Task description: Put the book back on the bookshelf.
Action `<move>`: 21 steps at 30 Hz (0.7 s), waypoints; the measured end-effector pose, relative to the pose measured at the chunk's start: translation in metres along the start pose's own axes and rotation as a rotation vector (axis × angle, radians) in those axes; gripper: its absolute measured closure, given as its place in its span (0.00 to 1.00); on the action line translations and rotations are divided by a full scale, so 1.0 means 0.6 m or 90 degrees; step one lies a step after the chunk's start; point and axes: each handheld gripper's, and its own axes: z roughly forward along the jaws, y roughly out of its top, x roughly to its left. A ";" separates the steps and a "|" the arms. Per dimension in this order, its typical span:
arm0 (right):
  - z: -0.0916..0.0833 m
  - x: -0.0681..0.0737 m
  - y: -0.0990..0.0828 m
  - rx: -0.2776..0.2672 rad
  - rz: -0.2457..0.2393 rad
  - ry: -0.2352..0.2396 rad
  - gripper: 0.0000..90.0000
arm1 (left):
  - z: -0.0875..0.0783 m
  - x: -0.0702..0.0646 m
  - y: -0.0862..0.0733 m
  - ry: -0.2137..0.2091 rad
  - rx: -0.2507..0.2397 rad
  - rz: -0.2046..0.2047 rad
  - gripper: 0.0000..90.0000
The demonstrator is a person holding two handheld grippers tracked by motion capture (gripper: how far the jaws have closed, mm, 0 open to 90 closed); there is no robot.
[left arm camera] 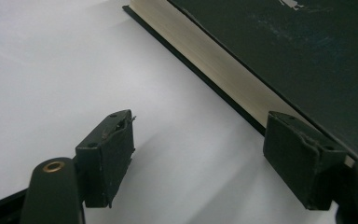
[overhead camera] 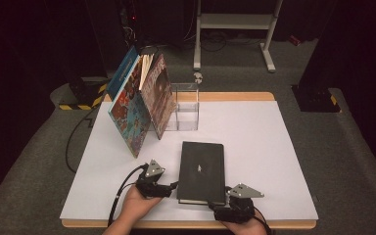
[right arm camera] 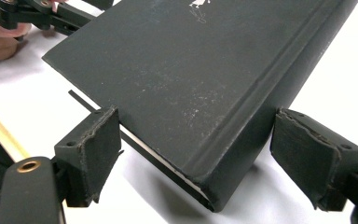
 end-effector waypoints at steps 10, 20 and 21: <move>0.032 -0.014 0.033 0.013 -0.008 0.007 0.17 | 0.002 0.008 -0.002 0.011 0.001 -0.019 0.30; 0.032 -0.018 0.035 0.009 -0.025 0.003 0.19 | 0.001 0.004 -0.007 0.002 -0.002 -0.007 0.30; 0.032 -0.018 0.035 0.008 -0.025 0.002 0.20 | 0.001 0.003 -0.007 0.000 -0.001 -0.005 0.30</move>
